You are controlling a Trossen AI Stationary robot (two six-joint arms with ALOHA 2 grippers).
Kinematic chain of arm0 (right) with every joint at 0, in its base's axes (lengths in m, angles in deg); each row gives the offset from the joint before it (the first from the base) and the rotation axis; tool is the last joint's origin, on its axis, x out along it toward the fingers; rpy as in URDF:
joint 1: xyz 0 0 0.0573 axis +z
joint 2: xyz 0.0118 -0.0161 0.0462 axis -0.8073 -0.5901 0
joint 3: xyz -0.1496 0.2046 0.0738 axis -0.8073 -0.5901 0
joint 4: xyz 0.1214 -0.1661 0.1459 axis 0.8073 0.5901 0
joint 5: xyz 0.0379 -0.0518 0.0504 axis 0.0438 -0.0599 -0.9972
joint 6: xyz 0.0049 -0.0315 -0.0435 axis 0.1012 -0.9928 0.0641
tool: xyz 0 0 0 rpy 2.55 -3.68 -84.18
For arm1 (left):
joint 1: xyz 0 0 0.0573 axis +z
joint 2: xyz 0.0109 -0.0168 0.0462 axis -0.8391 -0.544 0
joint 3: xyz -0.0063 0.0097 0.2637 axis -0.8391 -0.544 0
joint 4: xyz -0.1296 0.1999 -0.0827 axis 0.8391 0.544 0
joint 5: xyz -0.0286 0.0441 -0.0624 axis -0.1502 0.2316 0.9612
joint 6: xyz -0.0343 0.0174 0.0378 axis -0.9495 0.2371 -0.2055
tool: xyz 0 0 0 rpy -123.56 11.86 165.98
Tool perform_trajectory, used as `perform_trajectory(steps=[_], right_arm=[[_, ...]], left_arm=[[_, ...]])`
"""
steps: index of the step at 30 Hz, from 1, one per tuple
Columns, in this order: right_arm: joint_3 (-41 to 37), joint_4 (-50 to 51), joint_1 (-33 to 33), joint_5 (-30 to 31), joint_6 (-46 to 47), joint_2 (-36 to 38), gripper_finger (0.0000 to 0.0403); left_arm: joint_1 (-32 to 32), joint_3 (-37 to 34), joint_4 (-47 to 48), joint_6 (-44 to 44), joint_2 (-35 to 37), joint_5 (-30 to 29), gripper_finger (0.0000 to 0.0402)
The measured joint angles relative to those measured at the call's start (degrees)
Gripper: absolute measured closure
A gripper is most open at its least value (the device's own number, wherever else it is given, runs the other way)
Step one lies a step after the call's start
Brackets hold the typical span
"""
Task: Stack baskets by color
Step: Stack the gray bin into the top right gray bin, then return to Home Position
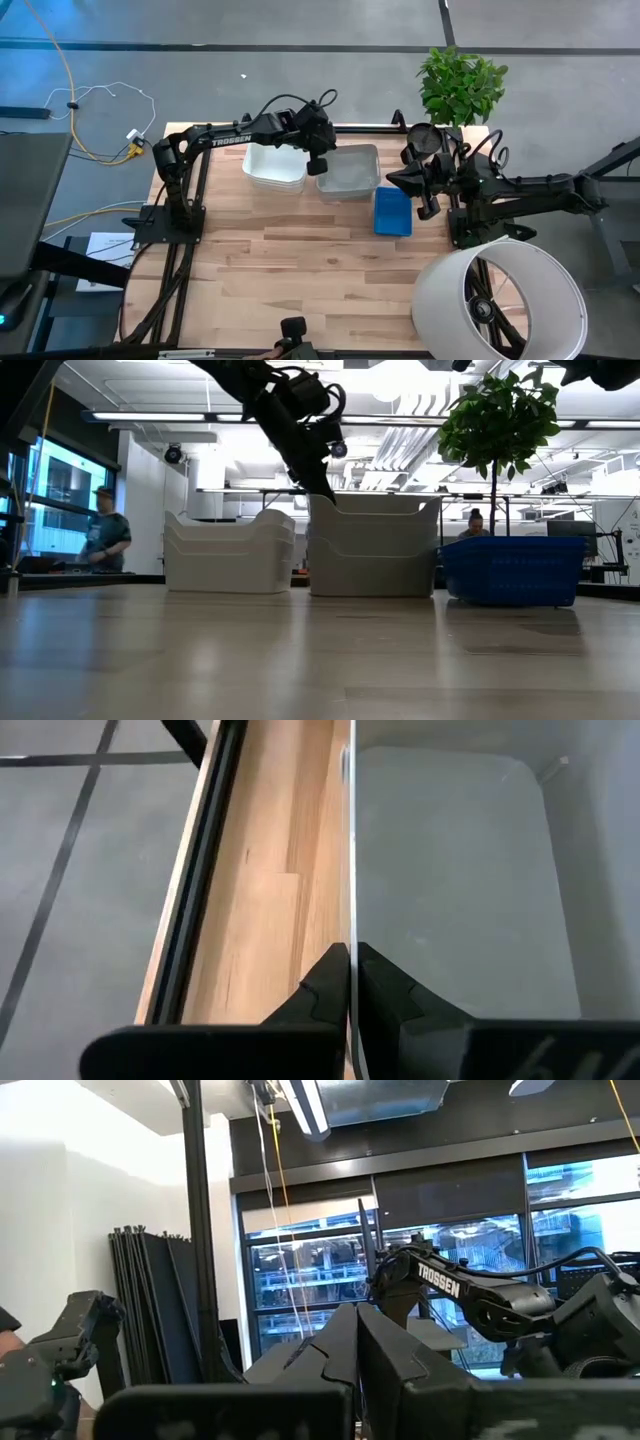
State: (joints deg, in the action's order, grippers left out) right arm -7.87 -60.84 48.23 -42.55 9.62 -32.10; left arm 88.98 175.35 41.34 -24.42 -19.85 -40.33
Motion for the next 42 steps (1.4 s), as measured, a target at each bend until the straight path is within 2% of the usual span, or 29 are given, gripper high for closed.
perform_trajectory(steps=[11,16,19,23,28,31,35,37,39,42], right_arm=[[0.00,1.38,0.00,0.48,0.00,-0.02,0.0403],[0.00,1.70,0.00,0.48,-0.02,-0.02,0.0403],[0.00,1.75,0.00,0.54,-0.02,-0.04,0.0403],[0.00,1.77,-0.02,0.63,-0.02,-0.07,0.0403],[0.00,2.30,-0.01,1.21,-0.68,-0.09,0.0403],[0.00,2.62,-0.02,2.41,-1.15,-0.09,0.0403],[0.00,2.66,-0.01,2.50,-1.05,-0.09,0.0403],[0.00,2.88,0.02,2.30,-0.70,-0.09,0.0403],[0.00,3.55,0.02,2.29,-0.61,-0.09,0.0403],[0.00,3.98,0.02,2.27,-0.59,-0.09,0.0403]], left_arm=[[-0.06,0.00,2.98,-1.08,0.00,-0.30,0.0400],[-0.08,-0.02,1.87,-1.51,0.00,-0.85,0.0384],[-0.08,-0.02,0.97,-1.55,0.00,-0.96,0.0359],[-0.08,0.69,0.58,-1.72,-0.05,-1.83,0.0302],[-0.26,6.75,4.12,-3.62,0.38,-3.51,0.0228],[-0.17,10.47,7.39,-6.25,2.00,0.80,0.0199],[0.10,10.73,8.60,-13.93,7.60,15.20,0.0189],[-0.91,7.98,6.15,-15.76,11.99,19.31,0.0192],[-2.81,2.57,0.67,-18.45,17.30,19.39,0.0197],[-6.42,-9.19,-9.25,-24.18,26.40,17.35,0.0203]])
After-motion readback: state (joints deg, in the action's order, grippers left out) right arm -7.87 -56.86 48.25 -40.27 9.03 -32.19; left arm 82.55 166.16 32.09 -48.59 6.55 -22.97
